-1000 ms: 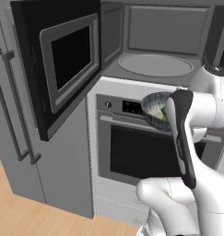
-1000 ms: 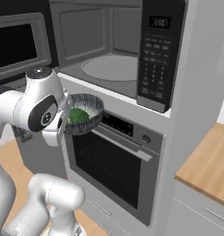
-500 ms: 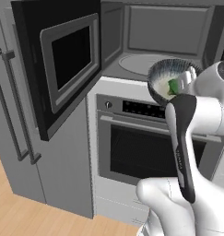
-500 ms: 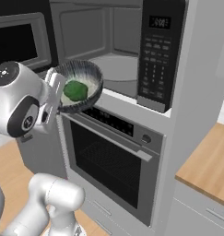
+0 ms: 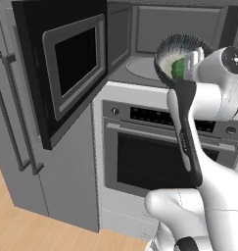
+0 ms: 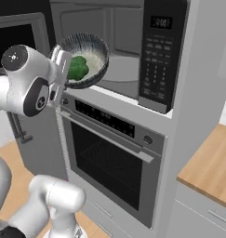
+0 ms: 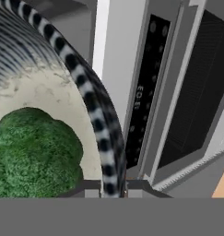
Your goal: Pick the broccoli from the sink and place it in the bowl. Then pick the bowl and place it in the microwave. Then close the microwave door and press the start button.
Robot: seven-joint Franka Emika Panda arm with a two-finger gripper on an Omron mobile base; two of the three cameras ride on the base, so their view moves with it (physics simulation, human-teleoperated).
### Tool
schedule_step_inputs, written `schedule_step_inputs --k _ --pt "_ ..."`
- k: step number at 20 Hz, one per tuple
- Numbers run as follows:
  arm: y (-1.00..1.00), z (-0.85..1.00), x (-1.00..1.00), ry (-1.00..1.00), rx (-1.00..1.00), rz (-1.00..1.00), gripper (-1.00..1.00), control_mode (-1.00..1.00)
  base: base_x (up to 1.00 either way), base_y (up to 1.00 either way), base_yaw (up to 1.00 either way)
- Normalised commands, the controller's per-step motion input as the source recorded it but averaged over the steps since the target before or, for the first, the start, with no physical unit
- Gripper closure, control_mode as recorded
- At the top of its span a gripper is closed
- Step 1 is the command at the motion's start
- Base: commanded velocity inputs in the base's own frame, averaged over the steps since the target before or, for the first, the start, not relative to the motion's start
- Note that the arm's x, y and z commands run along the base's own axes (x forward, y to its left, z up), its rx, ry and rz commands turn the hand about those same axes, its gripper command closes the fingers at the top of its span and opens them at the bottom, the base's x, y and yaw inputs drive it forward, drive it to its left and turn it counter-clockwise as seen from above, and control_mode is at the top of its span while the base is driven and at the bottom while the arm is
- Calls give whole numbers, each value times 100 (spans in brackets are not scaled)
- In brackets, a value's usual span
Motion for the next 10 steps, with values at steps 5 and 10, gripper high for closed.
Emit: schedule_step_inputs --k 5,10 --pt "-11 22 93 3 3 0 100 -100 0 0 0" --pt "-27 4 88 4 6 0 100 -100 0 0 0"
